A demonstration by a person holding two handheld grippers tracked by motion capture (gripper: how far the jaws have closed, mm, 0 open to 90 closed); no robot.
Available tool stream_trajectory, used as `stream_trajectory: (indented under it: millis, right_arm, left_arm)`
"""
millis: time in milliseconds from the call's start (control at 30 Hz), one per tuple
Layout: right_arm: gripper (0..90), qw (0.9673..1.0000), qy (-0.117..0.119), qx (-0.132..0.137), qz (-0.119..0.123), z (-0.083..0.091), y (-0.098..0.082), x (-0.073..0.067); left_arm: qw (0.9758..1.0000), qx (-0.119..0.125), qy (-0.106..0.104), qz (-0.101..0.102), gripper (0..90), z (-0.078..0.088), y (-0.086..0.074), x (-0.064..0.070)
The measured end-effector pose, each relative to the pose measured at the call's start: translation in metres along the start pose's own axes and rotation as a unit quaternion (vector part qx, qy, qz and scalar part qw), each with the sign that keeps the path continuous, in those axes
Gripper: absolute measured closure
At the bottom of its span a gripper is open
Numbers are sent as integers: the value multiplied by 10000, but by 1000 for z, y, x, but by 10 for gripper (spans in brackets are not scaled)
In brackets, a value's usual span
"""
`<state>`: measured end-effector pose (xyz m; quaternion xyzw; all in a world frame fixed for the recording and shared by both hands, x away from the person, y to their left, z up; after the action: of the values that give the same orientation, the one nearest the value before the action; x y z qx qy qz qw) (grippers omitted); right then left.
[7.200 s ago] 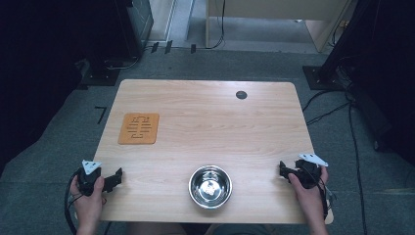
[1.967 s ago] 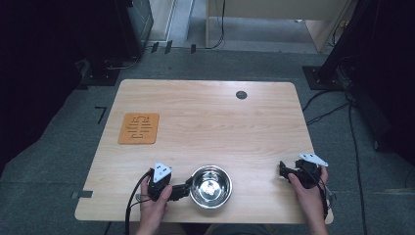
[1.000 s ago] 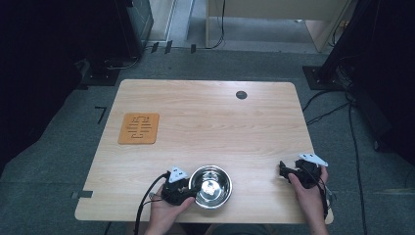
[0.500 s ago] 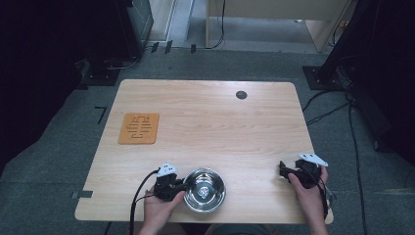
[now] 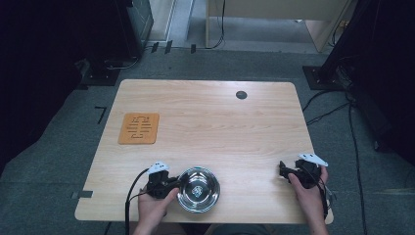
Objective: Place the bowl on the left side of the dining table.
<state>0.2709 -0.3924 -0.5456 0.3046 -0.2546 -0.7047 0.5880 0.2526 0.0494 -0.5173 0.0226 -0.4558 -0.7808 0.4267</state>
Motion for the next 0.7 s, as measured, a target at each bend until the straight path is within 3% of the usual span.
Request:
stream_trajectory:
  millis: [367,700]
  right_arm:
    - [104,10000,-1,0,2,0,0,0]
    - [104,10000,-1,0,1,0,0,0]
  left_arm:
    - [9996,215,35,170,846,15,5,-15]
    - [9988,343,245,231,846,27,10,-30]
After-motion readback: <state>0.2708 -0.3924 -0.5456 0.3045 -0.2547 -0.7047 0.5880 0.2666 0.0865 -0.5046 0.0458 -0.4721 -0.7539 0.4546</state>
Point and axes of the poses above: each handheld gripper's, and its own axes: z roughly backward along the jaws, y roughly out of its top, x roughly to its right, the point moved 3 cm from there along -z, roughly forward along the jaws, and after that the axes turned 8 degrees about -z, right-handed, at the moved point
